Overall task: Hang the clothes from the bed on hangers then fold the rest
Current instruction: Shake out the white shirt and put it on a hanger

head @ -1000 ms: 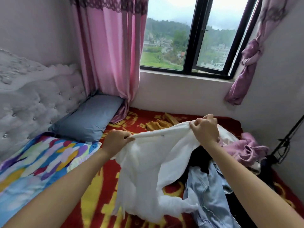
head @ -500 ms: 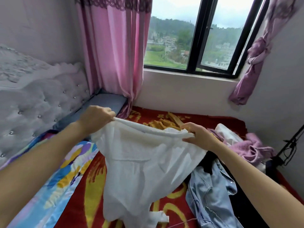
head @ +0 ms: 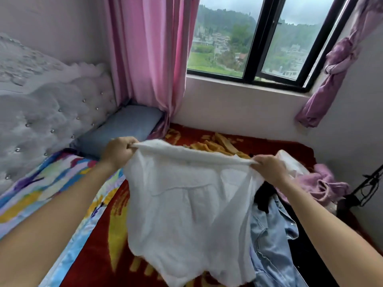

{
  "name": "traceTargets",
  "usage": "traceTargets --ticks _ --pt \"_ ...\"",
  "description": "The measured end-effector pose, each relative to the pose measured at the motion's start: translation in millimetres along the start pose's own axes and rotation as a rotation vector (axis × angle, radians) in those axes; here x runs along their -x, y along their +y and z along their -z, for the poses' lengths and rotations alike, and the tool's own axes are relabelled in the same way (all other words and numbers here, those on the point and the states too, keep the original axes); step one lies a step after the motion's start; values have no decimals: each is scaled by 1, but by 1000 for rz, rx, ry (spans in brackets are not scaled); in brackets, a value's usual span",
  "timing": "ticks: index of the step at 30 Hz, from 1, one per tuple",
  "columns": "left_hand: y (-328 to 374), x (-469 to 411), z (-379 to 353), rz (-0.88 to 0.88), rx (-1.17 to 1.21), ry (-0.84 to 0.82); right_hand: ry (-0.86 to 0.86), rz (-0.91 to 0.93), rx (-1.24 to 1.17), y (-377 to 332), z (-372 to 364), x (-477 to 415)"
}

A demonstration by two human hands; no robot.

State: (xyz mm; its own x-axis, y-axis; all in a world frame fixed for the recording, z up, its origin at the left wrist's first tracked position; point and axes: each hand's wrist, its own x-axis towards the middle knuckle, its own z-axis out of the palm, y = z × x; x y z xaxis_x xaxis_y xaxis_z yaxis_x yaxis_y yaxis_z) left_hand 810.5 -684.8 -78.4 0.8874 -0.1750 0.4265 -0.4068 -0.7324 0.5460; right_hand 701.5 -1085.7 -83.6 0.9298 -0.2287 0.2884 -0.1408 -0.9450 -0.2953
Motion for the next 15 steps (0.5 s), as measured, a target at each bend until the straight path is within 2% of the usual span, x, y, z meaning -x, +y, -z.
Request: traceTargets --ticks 2,4,6,8,12,14,15 --pt "-16 17 -23 29 -123 -153 -200 -45 -88 18 -24 16" --pt "-29 32 -42 25 -310 -293 -332 -105 -109 28 -44 27" --pt "-33 36 -54 2 -453 -325 -343 -162 -123 31 -59 28" --pt "-28 31 -56 22 -436 -225 -139 -228 -185 26 -62 19" --pt "-4 7 -50 42 -177 109 376 -275 -326 4 -36 -21" --pt "3 0 -46 18 -52 179 496 -239 -372 1 -26 -37" --pt "4 1 -49 11 -23 164 481 -223 -375 7 -29 -42"
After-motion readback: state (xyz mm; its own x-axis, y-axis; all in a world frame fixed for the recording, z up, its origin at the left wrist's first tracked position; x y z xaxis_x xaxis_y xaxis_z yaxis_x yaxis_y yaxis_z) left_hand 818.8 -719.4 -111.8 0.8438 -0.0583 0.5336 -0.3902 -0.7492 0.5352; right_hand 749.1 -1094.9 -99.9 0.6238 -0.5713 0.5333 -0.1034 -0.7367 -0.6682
